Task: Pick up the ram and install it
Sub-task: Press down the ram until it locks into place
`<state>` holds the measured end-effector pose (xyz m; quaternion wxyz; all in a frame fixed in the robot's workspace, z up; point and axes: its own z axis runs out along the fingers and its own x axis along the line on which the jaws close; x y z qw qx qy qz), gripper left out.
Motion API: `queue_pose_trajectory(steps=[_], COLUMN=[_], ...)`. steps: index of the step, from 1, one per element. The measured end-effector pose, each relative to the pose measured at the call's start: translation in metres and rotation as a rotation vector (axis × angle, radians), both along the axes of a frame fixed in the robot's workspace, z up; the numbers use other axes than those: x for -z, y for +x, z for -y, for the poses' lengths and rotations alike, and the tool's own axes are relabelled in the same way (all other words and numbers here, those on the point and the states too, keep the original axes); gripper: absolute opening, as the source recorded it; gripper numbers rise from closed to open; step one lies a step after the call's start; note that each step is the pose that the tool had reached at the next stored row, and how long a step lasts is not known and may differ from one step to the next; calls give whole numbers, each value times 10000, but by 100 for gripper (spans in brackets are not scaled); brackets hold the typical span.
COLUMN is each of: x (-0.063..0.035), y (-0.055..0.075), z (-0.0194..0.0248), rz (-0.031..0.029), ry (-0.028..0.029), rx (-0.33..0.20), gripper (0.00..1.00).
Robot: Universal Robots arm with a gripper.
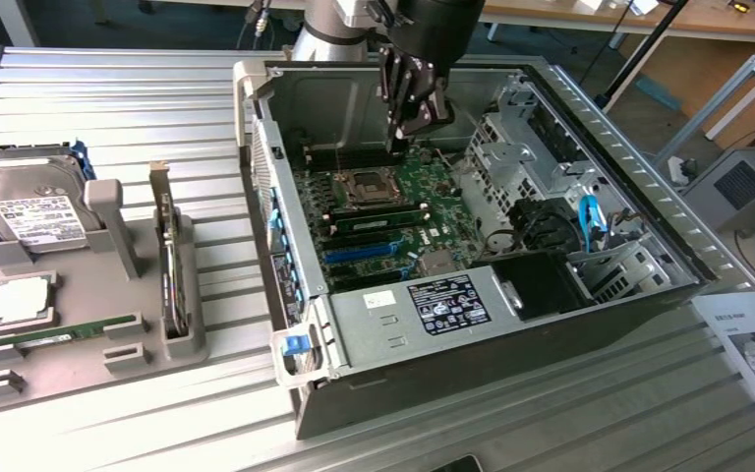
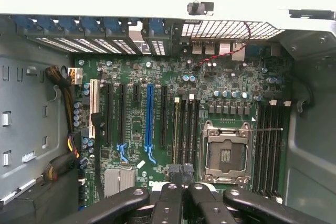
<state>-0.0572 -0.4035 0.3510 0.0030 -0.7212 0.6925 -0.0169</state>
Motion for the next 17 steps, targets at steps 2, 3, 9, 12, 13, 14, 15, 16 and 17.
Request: queue_pose_trajectory(steps=[2, 3, 9, 12, 13, 14, 15, 16, 17], x=[0, 0, 0, 0, 0, 3, 4, 5, 7], y=[0, 0, 0, 0, 0, 0, 0, 0, 0], z=[0, 0, 0, 0, 0, 0, 0, 0, 0], rz=[0, 1, 1, 1, 1, 1, 1, 0, 0], ry=[0, 1, 1, 1, 1, 1, 0, 0, 0], rx=[1, 0, 1, 1, 0, 514, 885, 1240, 1707], gripper=[11, 11, 11, 11, 11, 11, 11, 11, 11])
